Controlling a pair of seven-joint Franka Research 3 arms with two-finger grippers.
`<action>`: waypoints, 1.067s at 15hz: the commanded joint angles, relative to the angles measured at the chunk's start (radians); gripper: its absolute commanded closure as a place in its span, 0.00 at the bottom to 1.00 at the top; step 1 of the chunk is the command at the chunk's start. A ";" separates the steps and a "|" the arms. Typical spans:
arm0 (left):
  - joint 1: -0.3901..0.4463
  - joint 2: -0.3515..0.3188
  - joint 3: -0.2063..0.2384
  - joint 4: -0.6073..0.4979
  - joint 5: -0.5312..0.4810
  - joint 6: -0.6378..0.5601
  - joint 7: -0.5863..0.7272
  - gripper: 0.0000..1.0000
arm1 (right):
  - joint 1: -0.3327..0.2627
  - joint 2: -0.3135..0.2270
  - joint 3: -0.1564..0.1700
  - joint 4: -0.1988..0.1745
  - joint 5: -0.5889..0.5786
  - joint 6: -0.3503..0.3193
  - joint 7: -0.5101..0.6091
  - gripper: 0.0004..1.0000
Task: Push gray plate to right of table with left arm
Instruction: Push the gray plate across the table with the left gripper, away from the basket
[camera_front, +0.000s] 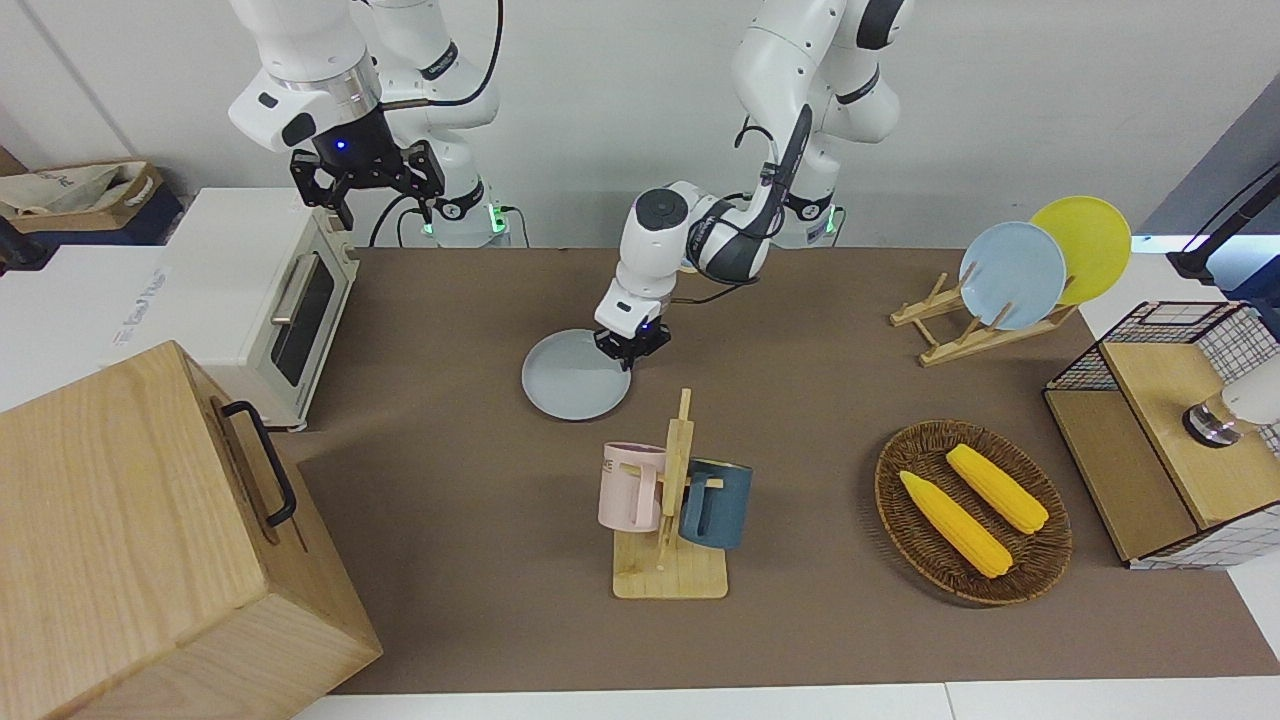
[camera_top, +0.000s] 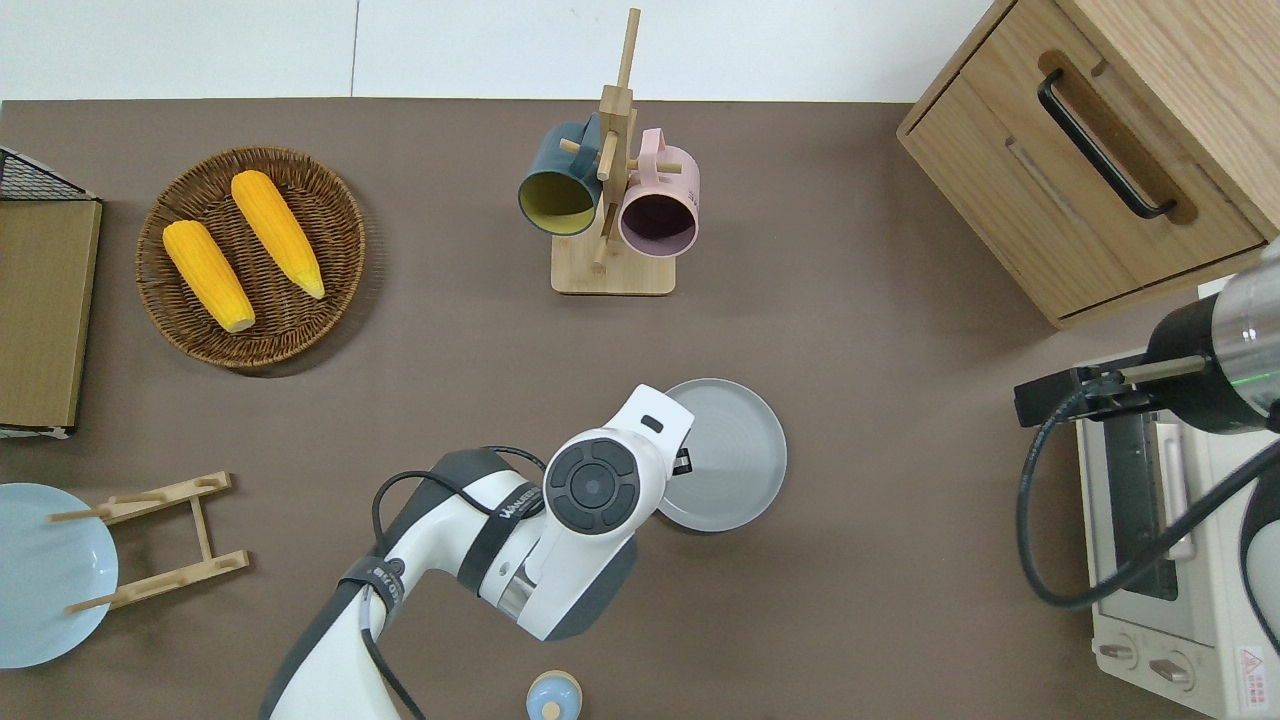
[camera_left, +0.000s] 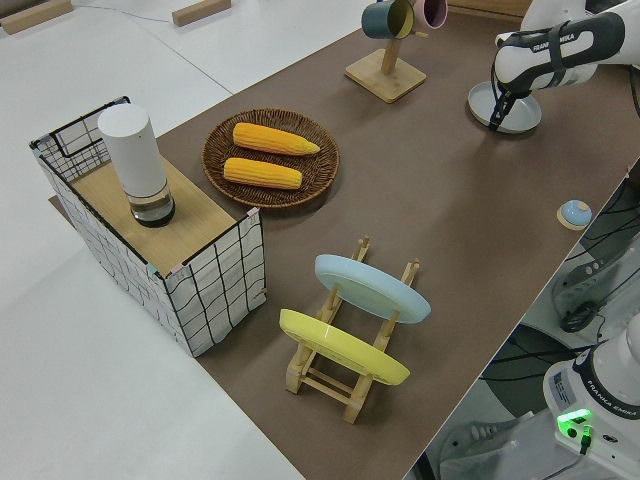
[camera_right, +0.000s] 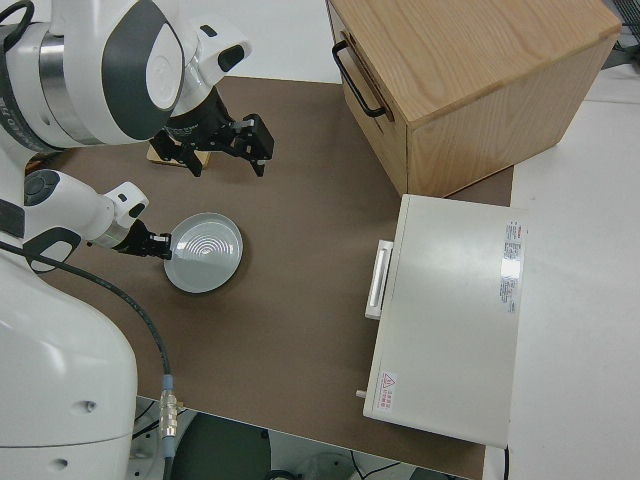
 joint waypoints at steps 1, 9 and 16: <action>-0.068 0.109 0.003 0.101 0.030 -0.046 -0.084 1.00 | -0.011 -0.008 0.006 -0.001 0.008 -0.012 -0.003 0.02; -0.105 0.113 0.003 0.117 0.032 -0.046 -0.116 0.93 | -0.011 -0.008 0.006 -0.001 0.008 -0.012 -0.003 0.02; -0.072 0.051 0.019 0.115 0.024 -0.114 -0.047 0.03 | -0.011 -0.008 0.006 0.001 0.010 -0.012 -0.003 0.02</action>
